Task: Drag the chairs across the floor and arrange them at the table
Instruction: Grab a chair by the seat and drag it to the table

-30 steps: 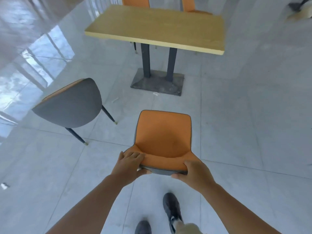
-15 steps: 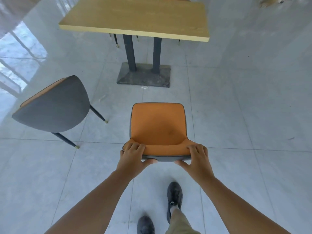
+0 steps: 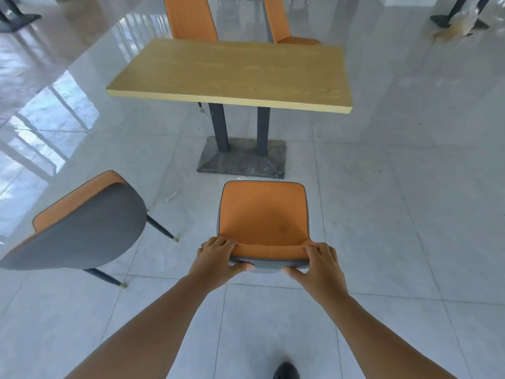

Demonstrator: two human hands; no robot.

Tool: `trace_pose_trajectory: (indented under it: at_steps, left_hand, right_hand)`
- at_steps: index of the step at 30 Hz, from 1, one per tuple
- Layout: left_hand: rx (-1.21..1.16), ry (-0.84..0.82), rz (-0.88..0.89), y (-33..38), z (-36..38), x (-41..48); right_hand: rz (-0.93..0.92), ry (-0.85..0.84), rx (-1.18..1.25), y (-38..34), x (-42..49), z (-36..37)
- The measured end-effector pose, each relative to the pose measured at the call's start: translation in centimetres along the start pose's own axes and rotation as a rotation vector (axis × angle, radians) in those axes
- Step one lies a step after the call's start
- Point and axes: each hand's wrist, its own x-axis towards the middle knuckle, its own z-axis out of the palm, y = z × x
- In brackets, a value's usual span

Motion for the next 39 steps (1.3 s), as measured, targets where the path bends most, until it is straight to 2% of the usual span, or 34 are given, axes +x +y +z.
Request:
trace_pose_trajectory:
  at_steps: [13, 21, 39]
  left_hand:
    - [0.01, -0.053, 0.088, -4.1, -5.6, 16.9]
    - [0.035, -0.066, 0.099, -4.8, -8.0, 25.1]
    - [0.036, -0.026, 0.114, -4.7, -10.1, 34.1]
  right_hand:
    - [0.065, -0.032, -0.076, -3.7, 15.9, -1.7]
    - [0.123, -0.048, -0.002, -4.3, 23.9, -3.0]
    - [0.113, -0.064, -0.002, -3.7, 33.1, -5.2]
